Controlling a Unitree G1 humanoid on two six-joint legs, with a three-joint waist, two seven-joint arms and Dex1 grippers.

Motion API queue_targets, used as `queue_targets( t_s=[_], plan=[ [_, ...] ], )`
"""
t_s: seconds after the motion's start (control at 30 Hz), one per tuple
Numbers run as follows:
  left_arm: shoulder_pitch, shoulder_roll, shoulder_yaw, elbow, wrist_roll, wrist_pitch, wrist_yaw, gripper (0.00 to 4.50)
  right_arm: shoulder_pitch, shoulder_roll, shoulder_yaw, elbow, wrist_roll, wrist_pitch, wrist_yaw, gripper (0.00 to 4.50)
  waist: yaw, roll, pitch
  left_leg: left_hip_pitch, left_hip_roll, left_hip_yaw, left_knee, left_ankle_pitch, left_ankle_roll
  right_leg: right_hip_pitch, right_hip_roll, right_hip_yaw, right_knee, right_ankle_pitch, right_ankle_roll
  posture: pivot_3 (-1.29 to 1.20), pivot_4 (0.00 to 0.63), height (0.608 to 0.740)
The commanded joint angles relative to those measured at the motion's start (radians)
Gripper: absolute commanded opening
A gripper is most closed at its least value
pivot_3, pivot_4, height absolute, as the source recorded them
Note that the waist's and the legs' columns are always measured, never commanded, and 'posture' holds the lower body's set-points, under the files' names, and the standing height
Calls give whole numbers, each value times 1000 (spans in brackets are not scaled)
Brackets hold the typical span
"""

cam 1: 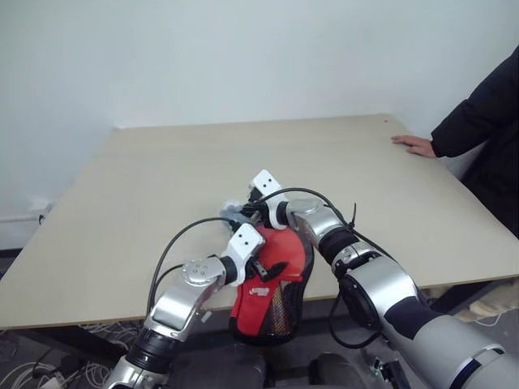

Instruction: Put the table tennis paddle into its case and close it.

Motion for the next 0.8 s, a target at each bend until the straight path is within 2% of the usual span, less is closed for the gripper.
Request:
queue_targets(
  t_s=[0.03, 0.4, 0.8],
  plan=[
    [6, 14, 23, 15, 35, 30, 39, 4500, -45, -3, -21, -8, 2, -24, -27, 19, 0, 0, 0, 0, 0, 0, 0, 0, 0, 0, 0, 0, 0, 0, 0, 0, 0, 721],
    [16, 16, 34, -1, 42, 58, 83, 4500, -40, 8, -17, -7, -2, -26, -22, 19, 0, 0, 0, 0, 1, 0, 0, 0, 0, 0, 1, 0, 0, 0, -1, 0, 0, 721],
    [20, -7, 10, -34, -7, 147, 39, 4500, -64, 6, -36, 4, 4, -24, -58, 19, 0, 0, 0, 0, 1, 0, 0, 0, 0, 0, 1, 0, -1, 0, 0, 0, 0, 721]
  ],
)
